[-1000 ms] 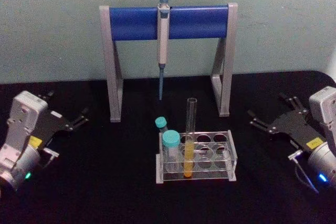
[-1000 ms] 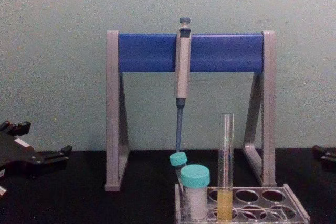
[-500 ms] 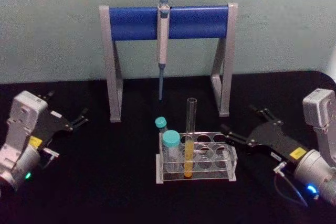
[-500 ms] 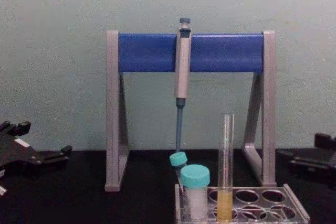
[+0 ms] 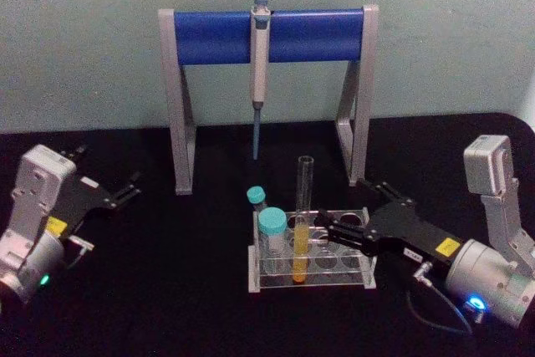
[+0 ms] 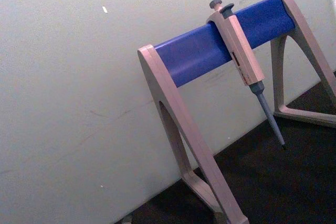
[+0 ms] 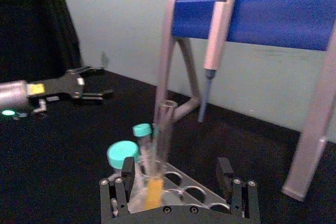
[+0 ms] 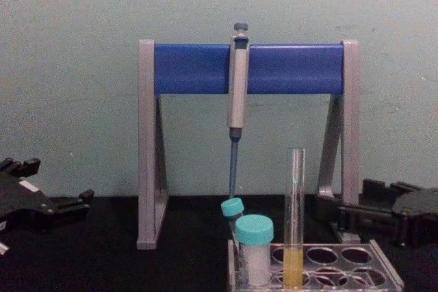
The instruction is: Pick up the test tube from the test tube rack, shake it, then place it back into the test tube rack.
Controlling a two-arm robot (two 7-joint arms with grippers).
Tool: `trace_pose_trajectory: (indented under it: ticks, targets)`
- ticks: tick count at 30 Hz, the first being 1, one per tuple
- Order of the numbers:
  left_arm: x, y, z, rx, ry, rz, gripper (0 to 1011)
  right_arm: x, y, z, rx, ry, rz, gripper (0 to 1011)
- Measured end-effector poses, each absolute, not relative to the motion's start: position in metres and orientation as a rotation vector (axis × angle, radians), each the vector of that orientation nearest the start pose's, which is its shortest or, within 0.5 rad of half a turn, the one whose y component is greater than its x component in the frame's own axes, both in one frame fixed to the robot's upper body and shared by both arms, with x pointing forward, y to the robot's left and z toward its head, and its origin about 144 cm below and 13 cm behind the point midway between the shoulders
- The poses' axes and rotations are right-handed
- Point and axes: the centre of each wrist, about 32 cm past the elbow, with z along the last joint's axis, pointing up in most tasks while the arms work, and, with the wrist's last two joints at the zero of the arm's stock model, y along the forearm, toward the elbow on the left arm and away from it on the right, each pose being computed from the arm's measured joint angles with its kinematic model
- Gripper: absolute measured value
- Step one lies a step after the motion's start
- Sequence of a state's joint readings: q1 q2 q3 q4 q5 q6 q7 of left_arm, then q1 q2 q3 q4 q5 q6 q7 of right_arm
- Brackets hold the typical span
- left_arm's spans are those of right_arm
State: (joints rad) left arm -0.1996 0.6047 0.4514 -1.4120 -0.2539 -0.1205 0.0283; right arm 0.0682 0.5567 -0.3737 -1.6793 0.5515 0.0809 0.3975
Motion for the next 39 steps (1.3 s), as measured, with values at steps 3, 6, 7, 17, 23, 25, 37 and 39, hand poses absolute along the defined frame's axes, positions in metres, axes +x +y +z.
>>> trace_pose_trajectory:
  ticks: [3,6,7,17,23,25,37,39]
  targets:
    - [0.489,0.310,1.140,0.304,-0.285,1.248,1001,0.457,-0.263,1.176,-0.067,0.115,-0.765,1000]
    - [0.489,0.310,1.140,0.304,-0.285,1.248,1001,0.461,-0.259,1.176,-0.063,0.136,-0.745,1000]
    - [0.489,0.310,1.140,0.304,-0.285,1.248,1001,0.462,-0.259,1.176,-0.062,0.139,-0.741,1000]
    - [0.489,0.310,1.140,0.304,-0.285,1.248,1001,0.484,-0.248,1.175,-0.061,0.166,-0.724,1000]
    - [0.489,0.310,1.140,0.304,-0.285,1.248,1001,0.494,-0.243,1.172,-0.064,0.177,-0.718,1000]
    - [0.489,0.310,1.140,0.304,-0.285,1.248,1001,0.496,-0.242,1.171,-0.066,0.181,-0.716,1000]
    - [0.489,0.310,1.140,0.304,-0.285,1.248,1001,0.498,-0.240,1.166,-0.075,0.199,-0.713,1000]
    - [0.489,0.310,1.140,0.304,-0.285,1.248,1001,0.498,-0.240,1.166,-0.076,0.200,-0.713,1000]
